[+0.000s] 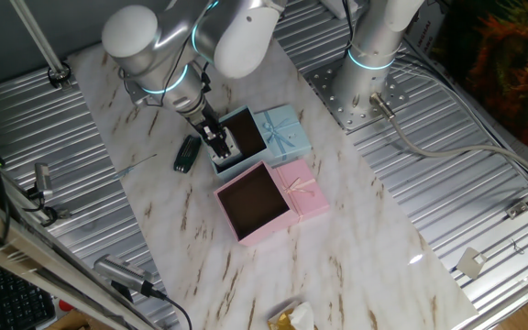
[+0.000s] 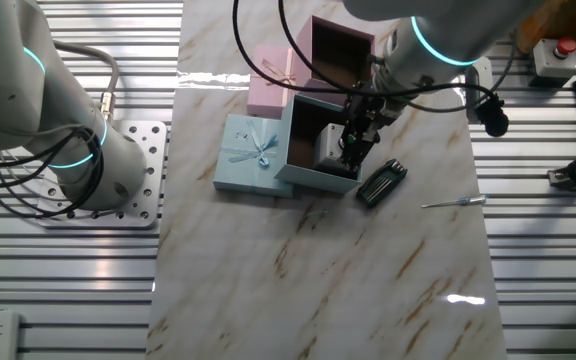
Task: Move an object from one box to another
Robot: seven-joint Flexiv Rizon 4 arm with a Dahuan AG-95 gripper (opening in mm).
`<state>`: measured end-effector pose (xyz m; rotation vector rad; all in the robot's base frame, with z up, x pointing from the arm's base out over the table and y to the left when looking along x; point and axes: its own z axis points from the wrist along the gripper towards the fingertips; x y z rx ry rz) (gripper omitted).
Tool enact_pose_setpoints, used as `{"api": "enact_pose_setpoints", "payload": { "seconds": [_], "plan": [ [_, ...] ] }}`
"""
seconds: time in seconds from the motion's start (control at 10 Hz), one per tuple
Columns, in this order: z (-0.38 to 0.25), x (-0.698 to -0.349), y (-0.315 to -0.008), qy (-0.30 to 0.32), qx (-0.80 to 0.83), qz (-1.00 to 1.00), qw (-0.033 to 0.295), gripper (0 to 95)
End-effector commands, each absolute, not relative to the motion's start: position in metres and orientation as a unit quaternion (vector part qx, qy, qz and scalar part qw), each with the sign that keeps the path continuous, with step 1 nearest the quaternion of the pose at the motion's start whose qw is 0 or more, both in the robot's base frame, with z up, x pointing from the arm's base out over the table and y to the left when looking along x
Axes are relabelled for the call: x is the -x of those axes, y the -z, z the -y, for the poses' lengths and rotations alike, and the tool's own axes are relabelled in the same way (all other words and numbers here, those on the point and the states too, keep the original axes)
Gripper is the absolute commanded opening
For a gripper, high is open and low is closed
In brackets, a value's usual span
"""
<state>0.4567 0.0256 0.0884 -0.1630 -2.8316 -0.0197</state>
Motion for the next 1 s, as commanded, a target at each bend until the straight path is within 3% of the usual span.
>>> {"api": "enact_pose_setpoints", "payload": {
  "seconds": [0.1, 1.0],
  "plan": [
    [-0.027, -0.457, -0.086, 0.008, 0.057, 0.987, 0.152, 95.0],
    [-0.026, -0.456, -0.071, 0.009, 0.061, 0.986, 0.153, 95.0]
  ]
}}
